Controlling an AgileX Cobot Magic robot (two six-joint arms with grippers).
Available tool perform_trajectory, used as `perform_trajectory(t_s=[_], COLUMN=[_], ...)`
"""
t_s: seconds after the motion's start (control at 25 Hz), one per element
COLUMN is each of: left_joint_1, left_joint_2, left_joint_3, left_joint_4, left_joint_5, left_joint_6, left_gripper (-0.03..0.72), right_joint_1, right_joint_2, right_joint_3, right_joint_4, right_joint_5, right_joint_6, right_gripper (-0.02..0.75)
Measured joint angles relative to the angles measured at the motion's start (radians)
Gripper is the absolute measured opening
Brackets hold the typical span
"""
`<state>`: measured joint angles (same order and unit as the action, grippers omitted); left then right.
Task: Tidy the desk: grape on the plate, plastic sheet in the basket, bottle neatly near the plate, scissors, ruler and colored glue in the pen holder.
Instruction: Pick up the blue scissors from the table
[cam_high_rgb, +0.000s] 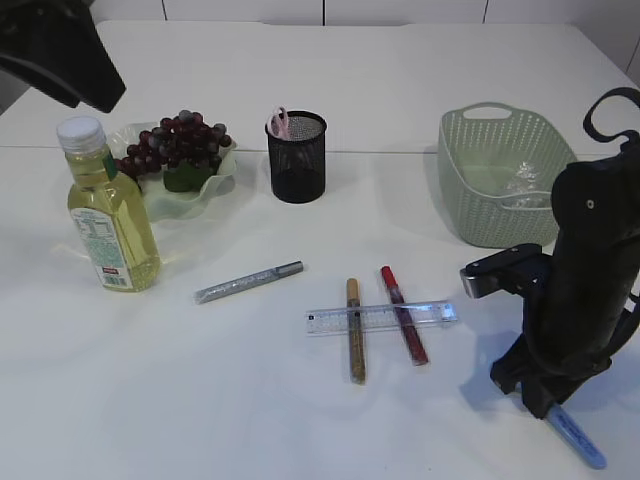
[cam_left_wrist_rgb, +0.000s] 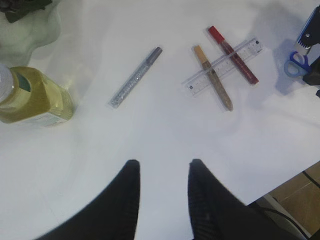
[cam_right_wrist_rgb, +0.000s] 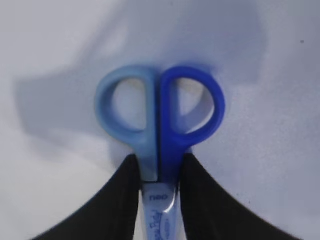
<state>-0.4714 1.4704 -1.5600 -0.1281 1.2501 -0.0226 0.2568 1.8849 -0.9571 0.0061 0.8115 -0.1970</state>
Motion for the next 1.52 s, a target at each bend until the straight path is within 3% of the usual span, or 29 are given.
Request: perform_trajectory(t_s=[0.76, 1.12, 1.52], left_joint_1=[0.000, 0.000, 0.000], left_joint_2=[0.000, 0.000, 0.000], left_joint_3=[0.000, 0.000, 0.000], left_joint_4=[0.000, 0.002, 0.002], left_joint_5=[0.000, 0.000, 0.000], left_joint_6=[0.000, 0.000, 0.000], left_gripper=[0.243, 0.243, 0.243], right_joint_1=[0.000, 0.000, 0.000], right_joint_2=[0.001, -0.002, -0.192], right_joint_3=[-0.004, -0.005, 0.004], right_joint_4=[0.026, 0.097, 0.154], right_joint_5=[0.006, 0.018, -0.024], right_joint_6=[0.015, 0.015, 0.015], right_gripper=[0.198, 0.197, 0.197])
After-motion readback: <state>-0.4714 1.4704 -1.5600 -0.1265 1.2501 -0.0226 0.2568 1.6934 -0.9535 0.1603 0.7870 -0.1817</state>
